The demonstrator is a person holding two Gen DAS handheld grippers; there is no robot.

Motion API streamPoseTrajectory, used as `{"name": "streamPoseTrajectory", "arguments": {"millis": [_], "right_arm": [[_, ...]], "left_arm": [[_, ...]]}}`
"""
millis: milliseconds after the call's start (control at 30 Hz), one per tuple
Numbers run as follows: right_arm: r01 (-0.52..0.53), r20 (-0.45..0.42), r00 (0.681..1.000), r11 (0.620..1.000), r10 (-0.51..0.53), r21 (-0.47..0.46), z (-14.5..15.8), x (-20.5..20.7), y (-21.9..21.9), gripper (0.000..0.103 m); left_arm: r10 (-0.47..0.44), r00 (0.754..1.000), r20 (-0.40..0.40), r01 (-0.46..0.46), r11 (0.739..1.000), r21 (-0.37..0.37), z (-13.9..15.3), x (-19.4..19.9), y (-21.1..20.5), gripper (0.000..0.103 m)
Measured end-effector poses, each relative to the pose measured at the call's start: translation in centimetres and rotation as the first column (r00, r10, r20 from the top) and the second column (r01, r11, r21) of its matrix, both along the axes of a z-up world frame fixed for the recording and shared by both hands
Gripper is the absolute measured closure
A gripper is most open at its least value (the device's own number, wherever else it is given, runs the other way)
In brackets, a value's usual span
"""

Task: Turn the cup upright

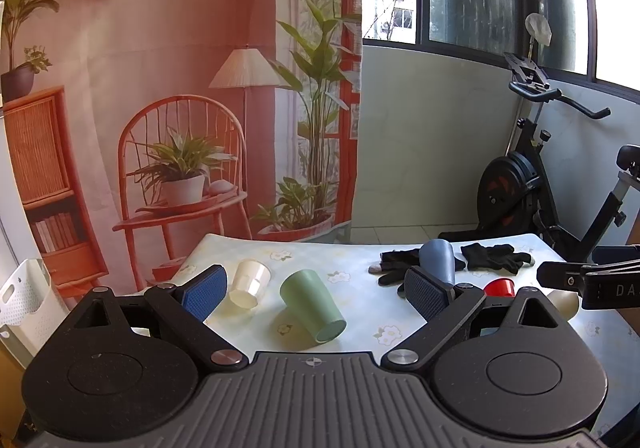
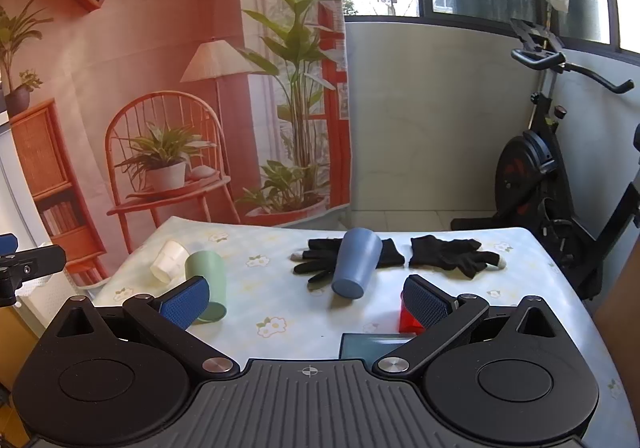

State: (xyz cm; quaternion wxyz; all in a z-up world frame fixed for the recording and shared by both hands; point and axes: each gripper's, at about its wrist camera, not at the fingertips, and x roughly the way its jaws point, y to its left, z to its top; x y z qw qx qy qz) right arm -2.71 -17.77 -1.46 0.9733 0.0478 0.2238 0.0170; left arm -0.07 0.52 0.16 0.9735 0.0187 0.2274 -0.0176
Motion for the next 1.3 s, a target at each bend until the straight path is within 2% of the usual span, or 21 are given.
{"name": "streamPoseTrajectory", "arguments": {"millis": [1300], "right_arm": [[0.005,0.000,1.000,1.000,-0.005,0.001,0.09,-0.14,-0.16,0.000]], "left_arm": [[-0.008,1.000,0.012,0.008,1.000,0.001,0.27,-0.02,-0.40,0.006]]}}
